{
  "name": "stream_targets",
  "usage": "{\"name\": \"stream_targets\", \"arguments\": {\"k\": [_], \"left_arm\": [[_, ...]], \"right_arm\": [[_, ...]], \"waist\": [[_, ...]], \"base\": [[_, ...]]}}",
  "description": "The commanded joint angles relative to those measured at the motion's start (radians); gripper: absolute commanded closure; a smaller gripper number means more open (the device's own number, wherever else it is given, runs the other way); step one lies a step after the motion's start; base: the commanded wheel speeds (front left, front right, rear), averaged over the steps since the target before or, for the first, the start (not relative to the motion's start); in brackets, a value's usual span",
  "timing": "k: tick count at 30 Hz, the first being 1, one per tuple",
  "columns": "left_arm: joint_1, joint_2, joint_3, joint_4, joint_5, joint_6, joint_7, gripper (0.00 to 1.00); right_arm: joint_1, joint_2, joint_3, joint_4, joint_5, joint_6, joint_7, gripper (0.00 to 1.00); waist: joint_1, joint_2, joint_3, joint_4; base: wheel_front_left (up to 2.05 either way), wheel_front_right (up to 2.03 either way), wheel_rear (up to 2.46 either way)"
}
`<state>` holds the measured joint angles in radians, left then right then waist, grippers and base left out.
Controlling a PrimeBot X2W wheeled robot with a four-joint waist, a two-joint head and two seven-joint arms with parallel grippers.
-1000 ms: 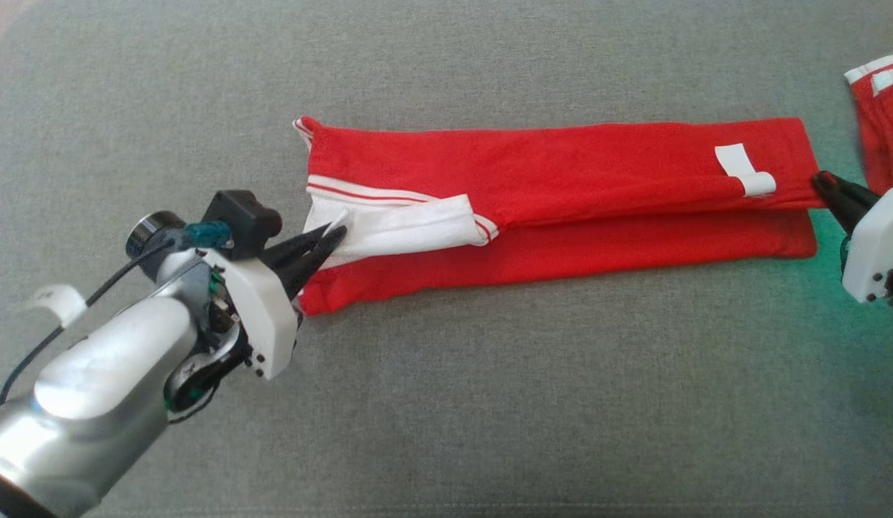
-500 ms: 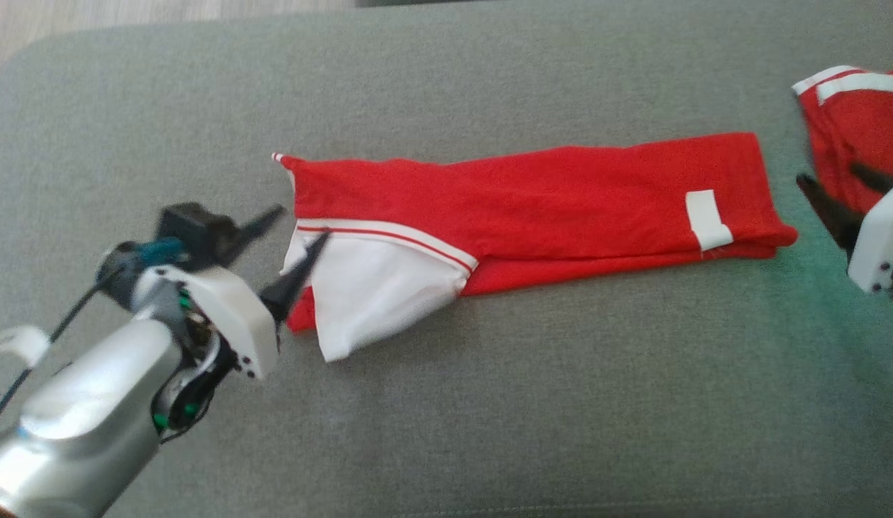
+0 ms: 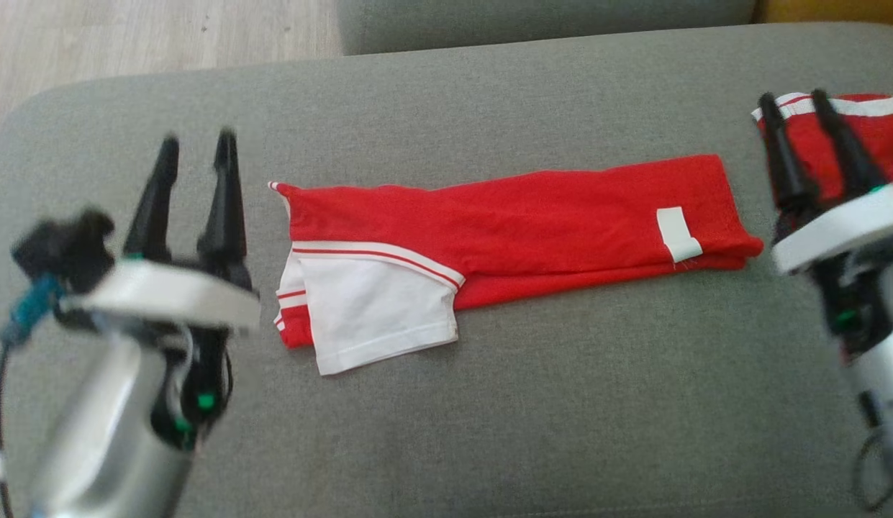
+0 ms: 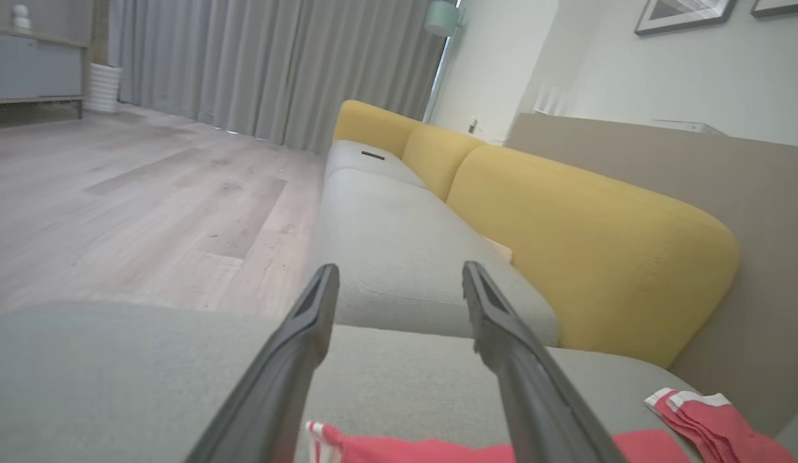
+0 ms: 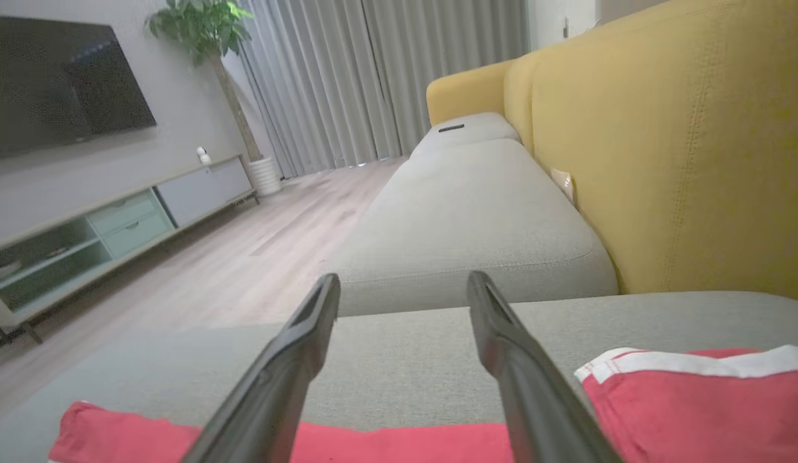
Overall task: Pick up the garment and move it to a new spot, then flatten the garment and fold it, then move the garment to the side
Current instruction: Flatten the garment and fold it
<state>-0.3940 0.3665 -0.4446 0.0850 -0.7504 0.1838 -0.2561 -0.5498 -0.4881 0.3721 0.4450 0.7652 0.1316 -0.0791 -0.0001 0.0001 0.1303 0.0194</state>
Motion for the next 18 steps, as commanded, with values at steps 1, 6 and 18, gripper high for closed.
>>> {"name": "stream_targets", "arguments": {"k": [1, 6, 18], "left_arm": [[0.02, 0.001, 0.083, -0.028, 0.038, -0.014, -0.005, 0.0], [0.139, -0.108, 0.176, -0.011, 0.189, -0.065, -0.005, 0.0], [0.278, -0.301, 0.378, 0.027, 0.394, -0.245, -0.006, 0.0]], "right_arm": [[0.016, 0.03, -0.025, -0.043, -0.037, -0.001, -0.039, 0.0], [0.113, 0.195, -0.104, -0.072, -0.136, -0.001, -0.116, 0.0], [0.242, 0.414, -0.228, -0.07, -0.382, -0.001, -0.165, 0.0]], "waist": [[0.0001, -0.0001, -0.005, -0.003], [0.0001, -0.0001, -0.011, -0.01], [0.0001, -0.0001, 0.001, -0.006]], "base": [[0.0, 0.0, 0.0], [0.0, 0.0, 0.0], [0.0, 0.0, 0.0]]}}
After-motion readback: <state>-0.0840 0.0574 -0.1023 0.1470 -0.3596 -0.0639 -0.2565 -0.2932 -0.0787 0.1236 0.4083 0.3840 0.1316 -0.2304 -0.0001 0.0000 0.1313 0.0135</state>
